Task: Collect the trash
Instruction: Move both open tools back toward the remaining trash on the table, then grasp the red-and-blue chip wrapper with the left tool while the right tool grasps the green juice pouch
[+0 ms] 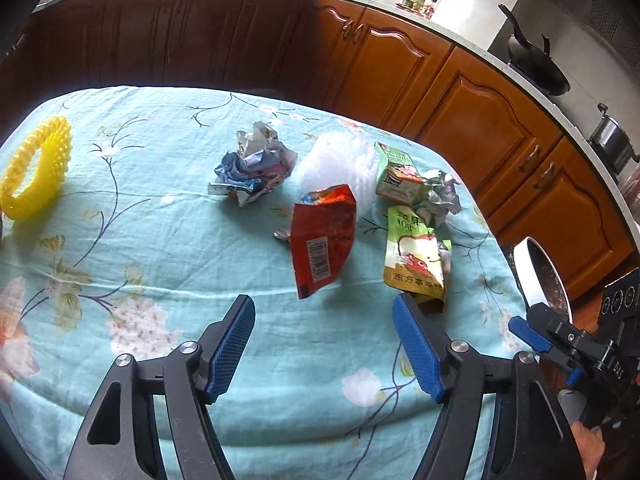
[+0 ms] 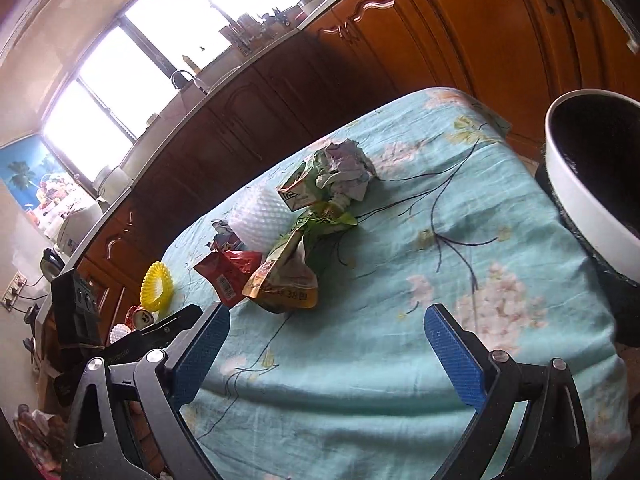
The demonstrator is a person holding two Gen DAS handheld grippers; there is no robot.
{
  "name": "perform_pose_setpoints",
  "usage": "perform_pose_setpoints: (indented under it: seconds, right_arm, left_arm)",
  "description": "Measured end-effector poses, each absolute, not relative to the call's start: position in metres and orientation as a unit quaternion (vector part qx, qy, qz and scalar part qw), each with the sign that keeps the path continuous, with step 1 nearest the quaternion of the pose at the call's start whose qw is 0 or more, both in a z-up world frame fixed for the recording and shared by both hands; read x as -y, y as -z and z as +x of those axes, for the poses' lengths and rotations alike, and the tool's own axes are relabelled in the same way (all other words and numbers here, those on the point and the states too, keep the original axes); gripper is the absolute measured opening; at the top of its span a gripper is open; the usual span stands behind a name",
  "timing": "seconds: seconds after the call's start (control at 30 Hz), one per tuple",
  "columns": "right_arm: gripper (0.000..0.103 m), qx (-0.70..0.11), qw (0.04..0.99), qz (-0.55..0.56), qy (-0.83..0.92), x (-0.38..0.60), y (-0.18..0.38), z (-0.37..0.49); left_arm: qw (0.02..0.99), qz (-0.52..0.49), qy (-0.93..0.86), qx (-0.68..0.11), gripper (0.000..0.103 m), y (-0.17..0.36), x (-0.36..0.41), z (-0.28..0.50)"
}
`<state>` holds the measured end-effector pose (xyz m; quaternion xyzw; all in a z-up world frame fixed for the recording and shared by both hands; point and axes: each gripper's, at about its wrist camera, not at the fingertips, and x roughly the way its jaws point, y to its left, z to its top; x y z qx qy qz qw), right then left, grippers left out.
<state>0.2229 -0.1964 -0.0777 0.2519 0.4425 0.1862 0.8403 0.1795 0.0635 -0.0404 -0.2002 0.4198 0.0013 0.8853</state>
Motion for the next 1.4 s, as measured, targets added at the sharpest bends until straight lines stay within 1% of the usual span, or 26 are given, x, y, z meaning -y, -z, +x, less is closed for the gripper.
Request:
perform_pose_setpoints:
  seconds: [0.13, 0.17, 0.3, 0.43, 0.6, 0.63, 0.7, 0.73, 0.77, 0.8, 0.83, 0.87, 0.93, 1.0, 1.27, 1.4]
  right_arm:
    - [0.097, -0.453, 0.828, 0.262, -0.200, 0.183, 0.083, 0.241]
    - [0.096, -0.456, 0.825, 0.264, -0.203, 0.181, 0.085, 0.245]
    - [0.082, -0.470, 0.814, 0.277, -0.200, 0.173, 0.093, 0.262]
    - [0.076, -0.478, 0.806, 0.282, -0.205, 0.164, 0.097, 0.277]
    - [0.068, -0.492, 0.793, 0.290, -0.212, 0.151, 0.104, 0.291]
    - [0.067, -0.494, 0.792, 0.291, -0.212, 0.149, 0.106, 0.293]
    - [0.059, -0.497, 0.790, 0.290, -0.212, 0.146, 0.108, 0.297]
    - [0.056, -0.500, 0.789, 0.289, -0.211, 0.144, 0.110, 0.299]
    - [0.048, -0.502, 0.787, 0.290, -0.211, 0.143, 0.113, 0.300]
    - [0.035, -0.505, 0.785, 0.291, -0.212, 0.143, 0.115, 0.300]
    - [0.030, -0.507, 0.782, 0.294, -0.214, 0.143, 0.117, 0.300]
    - [0.022, -0.508, 0.780, 0.296, -0.216, 0.145, 0.118, 0.299]
    - [0.020, -0.501, 0.784, 0.294, -0.218, 0.148, 0.117, 0.293]
    - [0.019, -0.495, 0.789, 0.289, -0.221, 0.152, 0.113, 0.286]
    - [0.018, -0.473, 0.808, 0.277, -0.218, 0.184, 0.095, 0.248]
    - [0.018, -0.456, 0.831, 0.249, -0.199, 0.202, 0.084, 0.227]
  left_arm:
    - [0.886, -0.198, -0.002, -0.419, 0.071, 0.043, -0.074, 0.190]
    - [0.886, -0.196, -0.001, -0.421, 0.071, 0.046, -0.075, 0.194]
    - [0.884, -0.188, 0.006, -0.428, 0.071, 0.053, -0.077, 0.209]
    - [0.886, -0.183, 0.013, -0.426, 0.071, 0.058, -0.079, 0.221]
    - [0.883, -0.186, 0.026, -0.429, 0.068, 0.066, -0.079, 0.234]
    - [0.883, -0.185, 0.029, -0.430, 0.066, 0.068, -0.079, 0.236]
    - [0.881, -0.184, 0.035, -0.434, 0.053, 0.072, -0.077, 0.240]
    - [0.880, -0.184, 0.040, -0.436, 0.048, 0.073, -0.076, 0.242]
    - [0.879, -0.183, 0.045, -0.437, 0.036, 0.074, -0.075, 0.244]
    - [0.878, -0.182, 0.053, -0.440, 0.022, 0.075, -0.074, 0.245]
    - [0.877, -0.179, 0.058, -0.441, 0.019, 0.076, -0.072, 0.246]
    - [0.879, -0.176, 0.061, -0.439, 0.016, 0.076, -0.070, 0.246]
    - [0.883, -0.169, 0.069, -0.433, 0.010, 0.072, -0.067, 0.245]
    - [0.885, -0.165, 0.075, -0.428, 0.001, 0.069, -0.064, 0.242]
    - [0.892, -0.159, 0.093, -0.414, 0.000, 0.053, -0.050, 0.218]
    - [0.891, -0.156, 0.111, -0.411, 0.000, 0.047, -0.034, 0.207]
